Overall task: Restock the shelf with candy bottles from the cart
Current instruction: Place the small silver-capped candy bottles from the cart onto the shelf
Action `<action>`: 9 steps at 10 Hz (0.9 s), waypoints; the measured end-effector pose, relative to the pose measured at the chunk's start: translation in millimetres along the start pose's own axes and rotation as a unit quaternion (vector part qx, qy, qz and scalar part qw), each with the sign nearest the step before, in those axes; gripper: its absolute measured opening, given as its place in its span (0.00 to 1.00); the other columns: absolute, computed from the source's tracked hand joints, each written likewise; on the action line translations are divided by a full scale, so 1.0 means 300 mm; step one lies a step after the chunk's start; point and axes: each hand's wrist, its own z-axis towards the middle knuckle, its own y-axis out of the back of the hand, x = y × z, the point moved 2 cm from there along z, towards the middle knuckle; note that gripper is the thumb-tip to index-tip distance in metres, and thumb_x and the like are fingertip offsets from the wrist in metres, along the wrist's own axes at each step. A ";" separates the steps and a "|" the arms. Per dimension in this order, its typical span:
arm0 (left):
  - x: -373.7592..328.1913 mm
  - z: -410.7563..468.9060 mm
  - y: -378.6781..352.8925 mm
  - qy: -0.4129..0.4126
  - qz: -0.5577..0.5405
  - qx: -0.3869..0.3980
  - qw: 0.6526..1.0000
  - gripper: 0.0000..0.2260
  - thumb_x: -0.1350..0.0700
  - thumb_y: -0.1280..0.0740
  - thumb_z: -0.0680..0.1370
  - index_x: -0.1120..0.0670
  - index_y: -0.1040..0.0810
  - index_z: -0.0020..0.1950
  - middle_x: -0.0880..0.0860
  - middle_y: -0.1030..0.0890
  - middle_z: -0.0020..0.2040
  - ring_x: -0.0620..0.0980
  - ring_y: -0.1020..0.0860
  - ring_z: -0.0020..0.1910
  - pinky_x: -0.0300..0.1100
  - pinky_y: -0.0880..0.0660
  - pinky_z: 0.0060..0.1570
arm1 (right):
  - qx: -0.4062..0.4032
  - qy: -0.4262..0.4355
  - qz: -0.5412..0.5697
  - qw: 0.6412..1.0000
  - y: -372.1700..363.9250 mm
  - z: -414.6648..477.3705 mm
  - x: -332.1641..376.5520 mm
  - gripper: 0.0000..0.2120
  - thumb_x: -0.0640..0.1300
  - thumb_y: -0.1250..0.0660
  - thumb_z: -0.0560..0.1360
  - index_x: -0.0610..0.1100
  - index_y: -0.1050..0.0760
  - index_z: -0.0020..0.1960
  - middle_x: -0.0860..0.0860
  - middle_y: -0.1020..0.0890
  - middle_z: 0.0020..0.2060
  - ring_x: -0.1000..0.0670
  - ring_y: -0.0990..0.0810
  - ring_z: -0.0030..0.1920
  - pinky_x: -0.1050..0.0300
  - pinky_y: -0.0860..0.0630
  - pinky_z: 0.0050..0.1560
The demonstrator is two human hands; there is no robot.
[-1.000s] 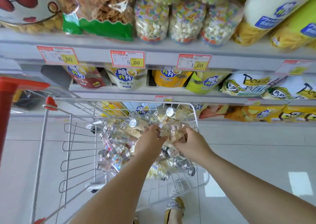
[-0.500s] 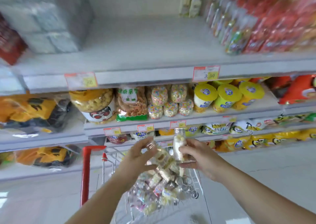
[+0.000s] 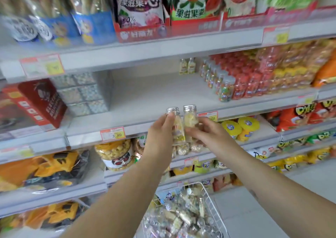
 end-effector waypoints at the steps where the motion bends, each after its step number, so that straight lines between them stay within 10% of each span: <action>1: -0.093 0.060 -0.003 0.048 -0.042 0.069 0.996 0.15 0.64 0.41 0.83 0.57 0.30 0.70 0.42 0.27 0.47 0.25 0.24 0.39 0.20 0.33 0.34 | -0.031 0.026 -0.039 0.998 0.032 0.107 0.062 0.14 0.55 0.25 0.71 0.54 0.20 0.54 0.49 0.15 0.42 0.49 0.16 0.42 0.48 0.23 0.47; 3: -0.053 0.407 -0.060 0.015 -0.026 -0.079 0.996 0.27 0.61 0.27 0.75 0.56 0.32 0.72 0.54 0.22 0.56 0.52 0.22 0.50 0.45 0.22 0.49 | -0.111 0.052 -0.069 0.990 0.127 0.446 0.076 0.18 0.46 0.25 0.72 0.46 0.24 0.59 0.54 0.18 0.43 0.50 0.18 0.40 0.51 0.21 0.47; 6: 0.056 0.748 -0.090 -0.008 0.072 -0.137 0.988 0.18 0.67 0.31 0.74 0.61 0.27 0.64 0.49 0.24 0.45 0.47 0.26 0.37 0.33 0.28 0.29 | -0.179 -0.003 -0.213 0.961 0.161 0.878 -0.053 0.24 0.64 0.32 0.61 0.56 0.31 0.52 0.49 0.18 0.56 0.43 0.21 0.60 0.45 0.25 0.59; 9: 0.087 0.852 -0.136 -0.033 0.071 -0.120 0.990 0.21 0.69 0.32 0.76 0.57 0.31 0.66 0.48 0.24 0.51 0.36 0.24 0.33 0.36 0.22 0.34 | -0.188 -0.001 -0.188 0.964 0.189 0.904 -0.039 0.23 0.42 0.29 0.76 0.39 0.31 0.67 0.43 0.21 0.61 0.42 0.23 0.62 0.58 0.29 0.55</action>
